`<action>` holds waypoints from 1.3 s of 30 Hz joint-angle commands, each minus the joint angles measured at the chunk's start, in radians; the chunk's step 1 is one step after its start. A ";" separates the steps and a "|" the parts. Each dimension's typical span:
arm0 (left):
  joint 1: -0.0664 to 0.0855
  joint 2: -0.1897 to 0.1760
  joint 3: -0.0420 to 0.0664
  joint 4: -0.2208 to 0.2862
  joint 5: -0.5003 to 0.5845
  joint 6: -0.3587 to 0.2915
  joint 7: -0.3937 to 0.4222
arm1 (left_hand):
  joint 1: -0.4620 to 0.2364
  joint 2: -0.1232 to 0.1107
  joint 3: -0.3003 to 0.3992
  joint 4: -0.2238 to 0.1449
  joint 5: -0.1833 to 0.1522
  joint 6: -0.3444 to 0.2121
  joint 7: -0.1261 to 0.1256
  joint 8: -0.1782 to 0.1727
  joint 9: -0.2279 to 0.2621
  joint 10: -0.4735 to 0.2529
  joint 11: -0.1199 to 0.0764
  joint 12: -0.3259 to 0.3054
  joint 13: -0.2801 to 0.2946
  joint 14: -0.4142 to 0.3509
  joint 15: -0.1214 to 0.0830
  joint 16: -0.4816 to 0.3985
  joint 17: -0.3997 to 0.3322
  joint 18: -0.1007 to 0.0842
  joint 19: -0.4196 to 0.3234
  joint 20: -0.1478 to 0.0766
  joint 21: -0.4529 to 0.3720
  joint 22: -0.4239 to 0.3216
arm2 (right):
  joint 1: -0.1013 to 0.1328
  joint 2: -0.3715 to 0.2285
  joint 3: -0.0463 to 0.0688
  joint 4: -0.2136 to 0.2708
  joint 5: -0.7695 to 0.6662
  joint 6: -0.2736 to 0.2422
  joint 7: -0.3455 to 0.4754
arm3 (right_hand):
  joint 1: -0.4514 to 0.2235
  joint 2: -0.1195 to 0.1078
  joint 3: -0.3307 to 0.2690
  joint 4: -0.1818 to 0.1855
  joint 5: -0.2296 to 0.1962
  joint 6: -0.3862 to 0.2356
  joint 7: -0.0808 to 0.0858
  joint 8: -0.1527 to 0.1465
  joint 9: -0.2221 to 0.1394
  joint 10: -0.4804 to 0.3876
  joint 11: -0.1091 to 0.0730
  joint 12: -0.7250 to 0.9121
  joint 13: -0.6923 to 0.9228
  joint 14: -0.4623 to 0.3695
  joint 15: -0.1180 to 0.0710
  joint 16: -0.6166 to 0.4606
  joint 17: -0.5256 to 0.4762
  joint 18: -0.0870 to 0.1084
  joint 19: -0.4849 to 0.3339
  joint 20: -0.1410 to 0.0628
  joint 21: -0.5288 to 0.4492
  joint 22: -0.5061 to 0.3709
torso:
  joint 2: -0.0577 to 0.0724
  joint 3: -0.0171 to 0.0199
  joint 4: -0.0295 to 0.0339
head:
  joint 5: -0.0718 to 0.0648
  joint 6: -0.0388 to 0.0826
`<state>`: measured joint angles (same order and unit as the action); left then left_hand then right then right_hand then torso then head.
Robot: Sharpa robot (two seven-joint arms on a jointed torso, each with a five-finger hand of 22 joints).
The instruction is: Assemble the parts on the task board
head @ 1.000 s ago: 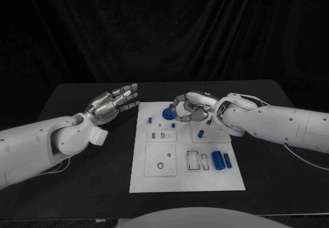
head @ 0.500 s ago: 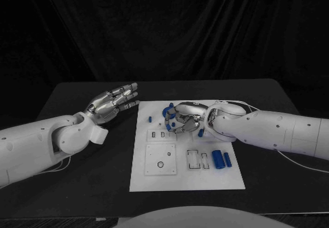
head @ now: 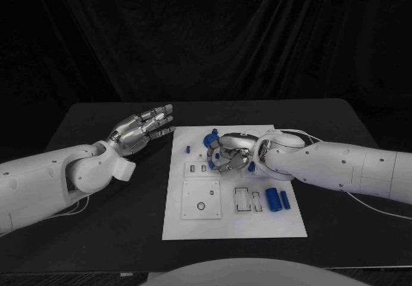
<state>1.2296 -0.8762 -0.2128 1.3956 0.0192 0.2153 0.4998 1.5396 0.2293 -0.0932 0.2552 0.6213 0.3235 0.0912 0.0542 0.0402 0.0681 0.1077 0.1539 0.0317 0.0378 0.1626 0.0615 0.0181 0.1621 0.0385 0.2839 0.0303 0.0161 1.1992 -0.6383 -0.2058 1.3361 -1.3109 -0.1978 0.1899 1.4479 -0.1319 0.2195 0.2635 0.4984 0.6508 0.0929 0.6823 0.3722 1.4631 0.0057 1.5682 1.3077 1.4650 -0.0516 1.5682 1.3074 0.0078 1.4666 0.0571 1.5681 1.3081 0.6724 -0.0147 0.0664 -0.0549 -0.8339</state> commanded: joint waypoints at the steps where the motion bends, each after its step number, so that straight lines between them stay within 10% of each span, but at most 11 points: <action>1: -0.001 0.001 0.001 0.002 0.002 0.013 0.009 | 0.008 0.001 0.006 0.001 0.006 -0.002 -0.007 0.003 0.001 -0.003 0.000 0.005 0.000 -0.003 0.007 0.005 0.000 0.017 0.001 -0.002 0.001 0.000 | -0.003 -0.001 0.001 0.001 -0.017 0.009 -0.022 | -0.006 -0.001 0.000 -0.008 -0.002 -0.001 0.007 -0.005 -0.002 0.108 0.007 0.003 0.263 0.106 0.009 0.003 0.263 -0.008 0.104 0.010 0.003 0.263 | 0.000 0.0002 -0.0009 | 0.001 -0.001; 27: -0.006 0.001 0.001 0.003 0.002 0.018 0.002 | 0.009 0.003 0.011 0.001 0.007 -0.001 -0.005 0.004 0.001 -0.004 -0.002 0.005 -0.001 -0.003 0.006 0.005 0.000 0.017 0.000 -0.002 0.001 0.000 | -0.005 -0.001 0.001 -0.005 -0.046 -0.003 -0.006 | -0.007 -0.005 0.002 -0.022 -0.008 -0.024 0.007 -0.025 -0.011 0.108 0.008 0.003 0.263 0.106 0.011 0.003 0.263 -0.008 0.104 0.013 0.003 0.263 | 0.000 -0.0002 0.0002 | -0.002 -0.014; 39: -0.007 0.000 0.001 0.002 0.002 0.017 0.000 | 0.010 0.004 0.014 0.001 0.007 -0.004 -0.005 0.004 0.001 -0.005 -0.002 0.005 -0.001 -0.004 0.006 0.004 0.000 0.017 0.000 -0.002 0.001 0.000 | -0.005 0.000 0.001 -0.009 -0.046 0.000 0.000 | -0.030 -0.008 -0.010 -0.029 -0.096 -0.063 0.007 -0.061 -0.030 0.108 0.009 0.003 0.263 0.106 0.012 0.003 0.263 -0.008 0.104 0.016 0.003 0.263 | 0.000 0.0000 0.0004 | -0.002 -0.016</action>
<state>1.2240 -0.8770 -0.2128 1.3959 0.0191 0.2207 0.4915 1.5395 0.2293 -0.0849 0.2579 0.6213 0.3235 0.0912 0.0542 0.0402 0.0681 0.1077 0.1539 0.0317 0.0378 0.1626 0.0615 0.0180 0.1622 0.0385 0.2839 0.0303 0.0160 1.1966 -0.6386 -0.2058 1.3273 -1.3488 -0.1979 0.1887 1.4270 -0.1404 0.2125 0.2371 0.4049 0.5924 0.1002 0.6236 0.3423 1.4667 0.0091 1.5682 1.3074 1.4641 -0.0452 1.5682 1.3073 0.0078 1.4665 0.0643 1.5681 1.3076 0.6723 -0.0148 0.0668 -0.0567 -0.8497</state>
